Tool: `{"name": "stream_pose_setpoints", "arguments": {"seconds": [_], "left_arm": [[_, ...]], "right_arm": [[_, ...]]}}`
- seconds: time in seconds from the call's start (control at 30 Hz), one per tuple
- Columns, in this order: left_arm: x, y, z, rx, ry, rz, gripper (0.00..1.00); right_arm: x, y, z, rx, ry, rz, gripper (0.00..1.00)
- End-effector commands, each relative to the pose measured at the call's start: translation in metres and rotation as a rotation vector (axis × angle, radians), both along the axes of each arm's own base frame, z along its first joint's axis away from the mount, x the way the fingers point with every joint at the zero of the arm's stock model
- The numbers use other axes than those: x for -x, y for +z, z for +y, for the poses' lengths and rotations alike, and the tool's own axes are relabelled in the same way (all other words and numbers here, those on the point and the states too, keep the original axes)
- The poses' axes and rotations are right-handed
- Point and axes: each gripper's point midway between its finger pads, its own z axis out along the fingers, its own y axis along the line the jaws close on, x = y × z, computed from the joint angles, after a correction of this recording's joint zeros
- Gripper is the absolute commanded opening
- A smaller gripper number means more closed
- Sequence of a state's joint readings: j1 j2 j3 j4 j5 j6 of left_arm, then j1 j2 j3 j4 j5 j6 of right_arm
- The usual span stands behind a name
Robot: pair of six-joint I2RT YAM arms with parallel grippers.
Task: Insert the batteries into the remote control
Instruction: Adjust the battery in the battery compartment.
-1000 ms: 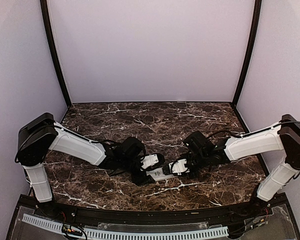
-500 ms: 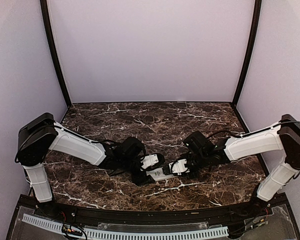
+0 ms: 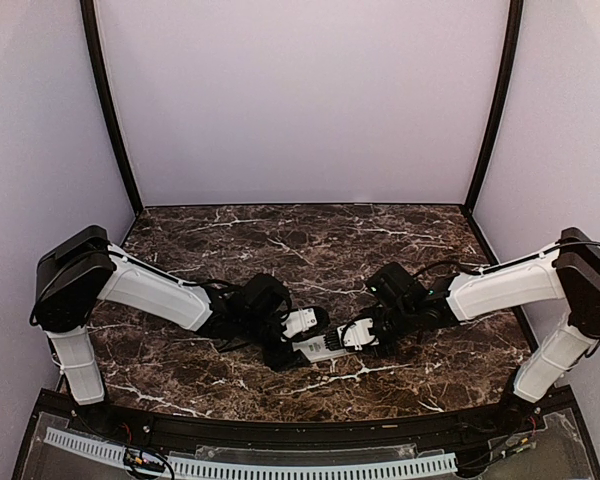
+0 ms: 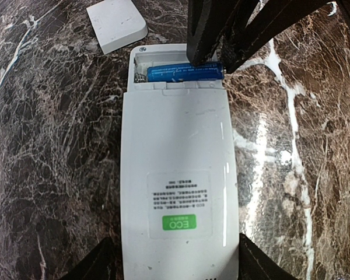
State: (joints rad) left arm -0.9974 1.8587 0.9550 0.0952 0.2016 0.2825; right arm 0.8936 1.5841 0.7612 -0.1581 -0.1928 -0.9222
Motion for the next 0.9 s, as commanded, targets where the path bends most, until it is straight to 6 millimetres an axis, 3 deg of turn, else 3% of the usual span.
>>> {"name": "stream_pose_setpoints", "arguments": {"seconds": [0.0,0.87], "left_arm": [[0.009,-0.019,0.017,-0.085,-0.009,0.043,0.68],[0.010,-0.021,0.017,-0.082,-0.022,0.047,0.68]], "right_arm": [[-0.009,0.004,0.005,-0.014,-0.017,-0.012,0.17],[-0.028,0.004,0.010,-0.010,-0.040,-0.032,0.16]]}}
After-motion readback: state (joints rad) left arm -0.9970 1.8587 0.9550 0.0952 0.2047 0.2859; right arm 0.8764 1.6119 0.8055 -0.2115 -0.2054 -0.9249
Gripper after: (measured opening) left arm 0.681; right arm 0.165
